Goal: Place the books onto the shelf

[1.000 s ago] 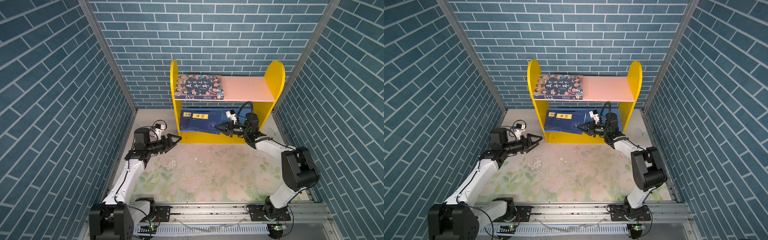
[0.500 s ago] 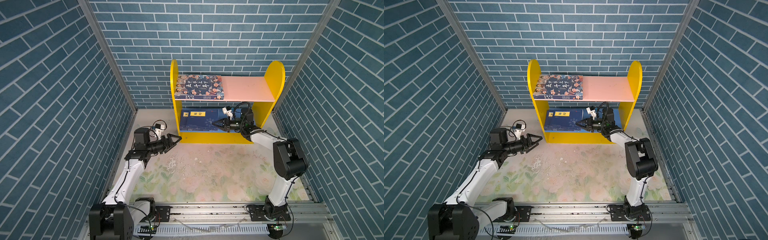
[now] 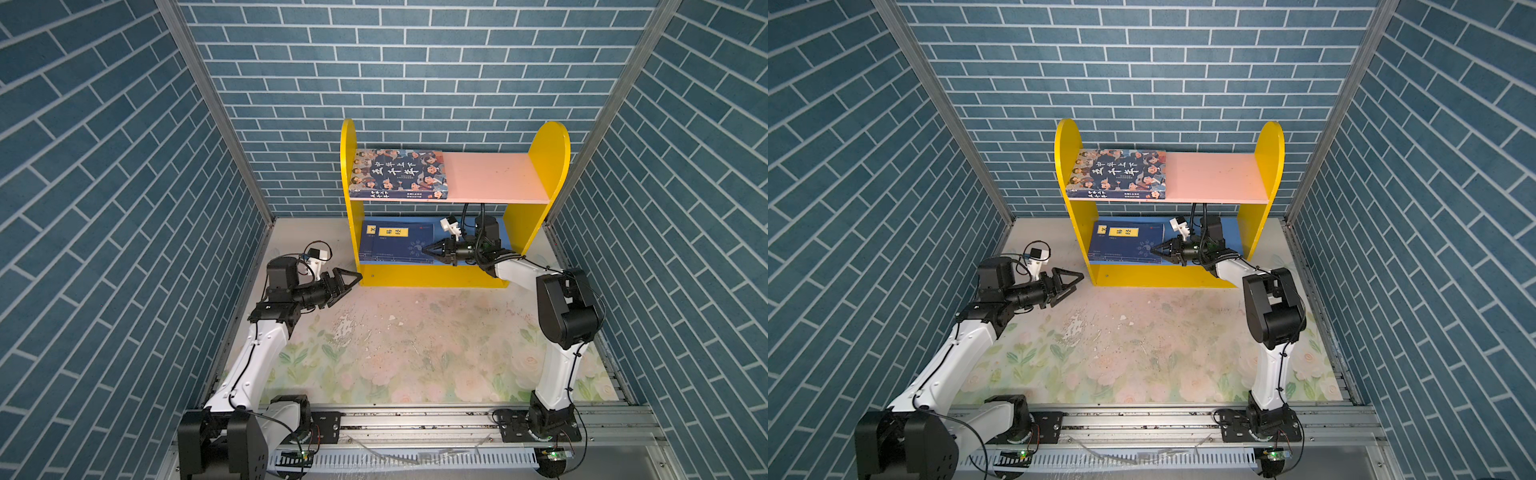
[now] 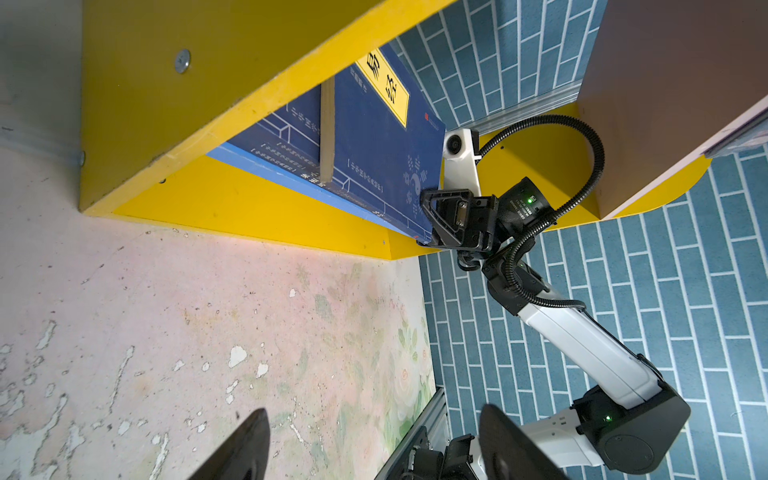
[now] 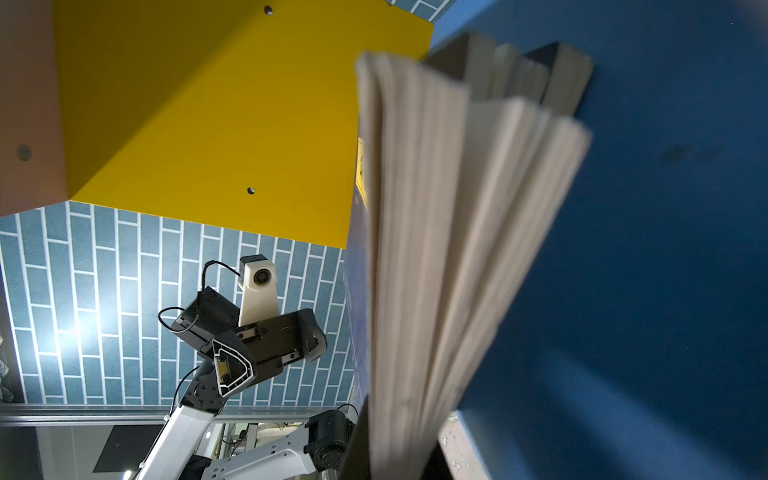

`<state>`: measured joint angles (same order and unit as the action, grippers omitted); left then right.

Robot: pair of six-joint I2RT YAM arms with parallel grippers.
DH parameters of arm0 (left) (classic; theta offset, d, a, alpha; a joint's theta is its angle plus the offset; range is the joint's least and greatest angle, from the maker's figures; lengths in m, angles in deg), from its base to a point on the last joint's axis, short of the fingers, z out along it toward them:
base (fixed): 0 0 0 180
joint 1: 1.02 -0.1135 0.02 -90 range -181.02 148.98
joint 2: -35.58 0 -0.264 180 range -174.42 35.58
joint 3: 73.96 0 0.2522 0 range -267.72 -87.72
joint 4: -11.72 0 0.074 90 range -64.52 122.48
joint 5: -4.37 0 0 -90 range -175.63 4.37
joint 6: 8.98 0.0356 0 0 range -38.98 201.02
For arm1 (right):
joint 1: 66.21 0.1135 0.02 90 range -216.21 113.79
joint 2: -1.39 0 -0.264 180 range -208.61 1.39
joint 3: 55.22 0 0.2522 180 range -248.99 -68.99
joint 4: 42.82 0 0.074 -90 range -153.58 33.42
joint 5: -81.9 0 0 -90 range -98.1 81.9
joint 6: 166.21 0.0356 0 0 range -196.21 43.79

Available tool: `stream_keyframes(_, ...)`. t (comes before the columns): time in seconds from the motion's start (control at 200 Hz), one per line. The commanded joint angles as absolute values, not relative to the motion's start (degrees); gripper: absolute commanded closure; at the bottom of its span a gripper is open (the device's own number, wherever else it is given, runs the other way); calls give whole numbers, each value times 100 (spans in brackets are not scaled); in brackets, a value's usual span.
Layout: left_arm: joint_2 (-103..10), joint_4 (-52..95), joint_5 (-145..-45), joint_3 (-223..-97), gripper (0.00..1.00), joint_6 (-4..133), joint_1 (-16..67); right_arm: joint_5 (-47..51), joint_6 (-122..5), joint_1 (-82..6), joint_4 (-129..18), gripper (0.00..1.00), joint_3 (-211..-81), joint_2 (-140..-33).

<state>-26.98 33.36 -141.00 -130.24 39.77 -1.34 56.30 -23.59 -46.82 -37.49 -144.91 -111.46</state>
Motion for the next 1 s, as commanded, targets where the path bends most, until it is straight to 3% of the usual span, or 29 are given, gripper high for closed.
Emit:
stream_keyframes(0.0,-2574,3247,-14083,-12938,19,4096,-190,5545,-2407,-4714,-3793,100,-14711,-11319)
stream_keyframes(0.36,-2565,3214,-14068,-12920,18,4077,-208,5315,-2276,-4688,-3832,100,-14820,-11295)
stream_keyframes(0.615,-2537,3187,-14065,-12886,18,4068,-208,4947,-3397,-4452,-5602,100,-15459,-11316)
stream_keyframes(0.77,-2541,3157,-14056,-12859,17,4068,-208,4758,-3410,-4435,-5693,94,-15545,-11374)
stream_keyframes(0.995,-2504,3158,-14047,-12815,17,4051,-203,4676,-3560,-4425,-5860,94,-15611,-11401)
